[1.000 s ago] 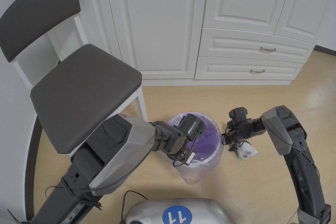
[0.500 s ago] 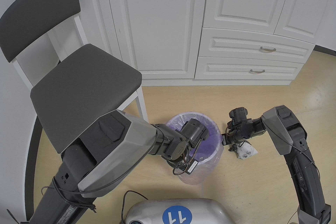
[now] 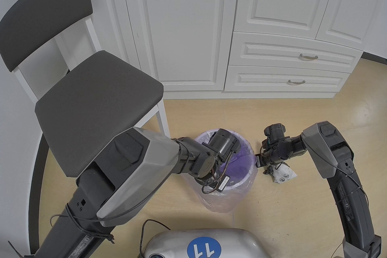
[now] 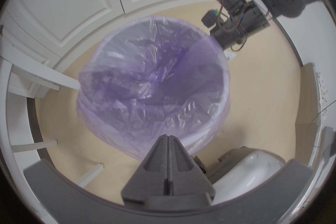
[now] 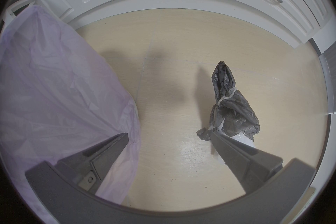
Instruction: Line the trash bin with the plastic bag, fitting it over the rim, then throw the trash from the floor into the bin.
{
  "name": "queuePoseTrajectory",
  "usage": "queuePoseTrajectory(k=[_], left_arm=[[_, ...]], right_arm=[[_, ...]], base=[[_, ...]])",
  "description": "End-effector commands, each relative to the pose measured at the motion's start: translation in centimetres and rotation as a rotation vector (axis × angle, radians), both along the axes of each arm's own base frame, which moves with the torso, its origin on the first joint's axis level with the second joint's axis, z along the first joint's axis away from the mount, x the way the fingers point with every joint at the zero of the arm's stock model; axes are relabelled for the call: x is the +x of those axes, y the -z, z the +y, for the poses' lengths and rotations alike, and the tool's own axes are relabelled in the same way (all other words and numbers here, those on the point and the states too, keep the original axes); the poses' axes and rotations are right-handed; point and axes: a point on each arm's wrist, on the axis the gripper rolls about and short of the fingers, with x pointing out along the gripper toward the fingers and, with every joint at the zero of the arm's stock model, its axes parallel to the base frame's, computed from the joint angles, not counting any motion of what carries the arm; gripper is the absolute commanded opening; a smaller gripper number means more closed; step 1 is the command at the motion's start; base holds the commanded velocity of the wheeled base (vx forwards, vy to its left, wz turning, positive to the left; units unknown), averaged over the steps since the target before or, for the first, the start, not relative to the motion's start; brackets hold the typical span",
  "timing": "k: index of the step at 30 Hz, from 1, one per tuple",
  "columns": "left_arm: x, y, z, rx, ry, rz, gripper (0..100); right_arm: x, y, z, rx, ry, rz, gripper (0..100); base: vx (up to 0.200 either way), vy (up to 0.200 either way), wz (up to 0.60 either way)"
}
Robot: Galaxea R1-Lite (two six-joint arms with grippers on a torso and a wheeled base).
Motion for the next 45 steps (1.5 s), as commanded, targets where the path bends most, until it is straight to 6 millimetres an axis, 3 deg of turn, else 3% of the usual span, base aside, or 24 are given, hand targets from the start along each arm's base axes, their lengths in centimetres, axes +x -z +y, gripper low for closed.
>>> queuePoseTrajectory(k=[1, 16, 20, 25, 29, 34, 45], left_arm=[[-0.8, 1.9, 0.0, 0.039, 0.011, 0.042, 0], [-2.0, 2.7, 0.4, 0.078, 0.021, 0.081, 0], [-1.5, 2.7, 0.8, 0.072, 0.003, 0.081, 0], [-0.3, 3.0, 1.7, 0.062, -0.023, 0.088, 0], [1.9, 3.2, 2.7, 0.023, -0.048, 0.114, 0], [3.4, 5.5, 4.9, 0.063, -0.096, 0.171, 0], [5.2, 5.4, 7.3, 0.03, -0.142, 0.177, 0]], right_arm=[[0.0, 0.0, 0.0, 0.0, -0.001, -0.002, 100], [0.0, 0.0, 0.0, 0.0, -0.001, -0.002, 100], [0.0, 0.0, 0.0, 0.001, -0.001, -0.001, 100], [0.0, 0.0, 0.0, 0.0, -0.001, -0.002, 100], [0.0, 0.0, 0.0, 0.0, -0.001, 0.0, 100], [0.0, 0.0, 0.0, 0.001, 0.001, 0.0, 100], [-0.1, -0.1, -0.1, 0.002, 0.003, 0.002, 100]], base=[[0.0, 0.0, 0.0], [0.0, 0.0, 0.0], [0.0, 0.0, 0.0], [0.0, 0.0, 0.0], [0.0, 0.0, 0.0], [0.0, 0.0, 0.0], [0.0, 0.0, 0.0]])
